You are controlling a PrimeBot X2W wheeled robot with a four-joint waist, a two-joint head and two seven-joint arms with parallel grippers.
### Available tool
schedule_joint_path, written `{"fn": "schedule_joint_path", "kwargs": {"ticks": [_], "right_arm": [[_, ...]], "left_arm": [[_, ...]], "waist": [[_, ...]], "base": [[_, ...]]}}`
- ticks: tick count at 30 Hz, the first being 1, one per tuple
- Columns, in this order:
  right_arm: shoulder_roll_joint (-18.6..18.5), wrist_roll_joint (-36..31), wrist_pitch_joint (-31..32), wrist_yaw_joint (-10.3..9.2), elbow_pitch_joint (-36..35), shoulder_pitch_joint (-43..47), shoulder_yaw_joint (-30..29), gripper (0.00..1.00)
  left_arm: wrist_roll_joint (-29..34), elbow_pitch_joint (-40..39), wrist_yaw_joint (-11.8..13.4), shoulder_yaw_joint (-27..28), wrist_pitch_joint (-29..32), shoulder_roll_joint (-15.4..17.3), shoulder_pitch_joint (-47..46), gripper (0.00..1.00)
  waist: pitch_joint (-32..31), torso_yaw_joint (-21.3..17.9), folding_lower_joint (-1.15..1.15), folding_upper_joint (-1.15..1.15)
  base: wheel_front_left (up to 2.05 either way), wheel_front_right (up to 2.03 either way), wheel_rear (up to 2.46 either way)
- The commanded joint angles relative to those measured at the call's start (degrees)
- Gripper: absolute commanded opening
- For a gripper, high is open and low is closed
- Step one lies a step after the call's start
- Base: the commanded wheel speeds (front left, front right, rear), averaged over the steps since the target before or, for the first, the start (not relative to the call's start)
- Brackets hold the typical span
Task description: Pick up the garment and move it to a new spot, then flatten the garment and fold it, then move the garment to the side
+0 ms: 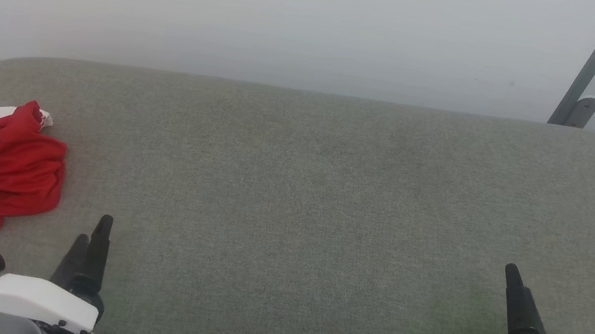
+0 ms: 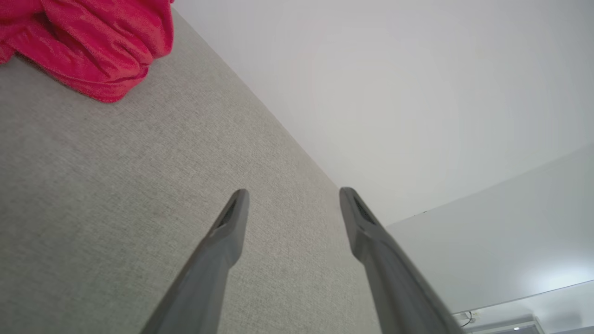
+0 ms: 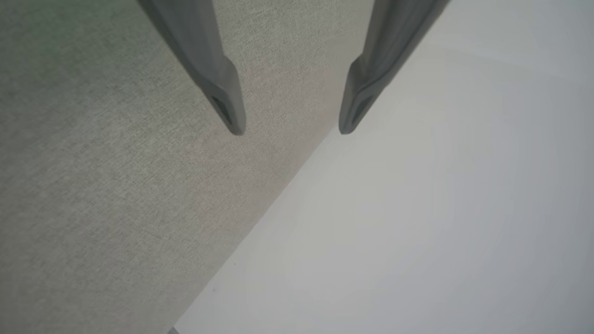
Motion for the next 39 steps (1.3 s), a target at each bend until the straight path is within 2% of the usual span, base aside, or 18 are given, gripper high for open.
{"fn": "schedule_joint_path", "kwargs": {"ticks": [1,13,25,39], "right_arm": [[-0.17,-2.60,0.01,0.03,-0.92,-1.31,-0.40,1.00],[-0.39,-15.53,-0.19,0.03,-3.31,-0.83,-2.64,1.00],[-1.30,-22.54,-1.14,0.04,-3.94,-0.47,-3.98,1.00],[-1.82,-29.62,-2.06,0.04,-5.41,0.03,-4.62,1.00]], "left_arm": [[2.48,-0.97,0.48,-0.08,-0.60,0.79,-0.62,1.00],[14.13,-0.73,0.95,-0.32,-2.83,3.13,0.17,1.00],[21.80,-1.36,0.35,0.65,-4.60,3.67,1.03,1.00],[29.14,-2.55,-1.83,2.82,-6.64,3.75,2.44,1.00]], "waist": [[0.00,-0.01,0.00,0.00],[-0.21,-0.12,0.00,0.00],[-0.23,-0.09,0.00,0.00],[-0.26,-0.31,0.00,0.00]], "base": [[0.00,0.00,0.00],[0.00,0.00,0.00],[0.00,0.00,0.00],[0.00,0.00,0.00]]}}
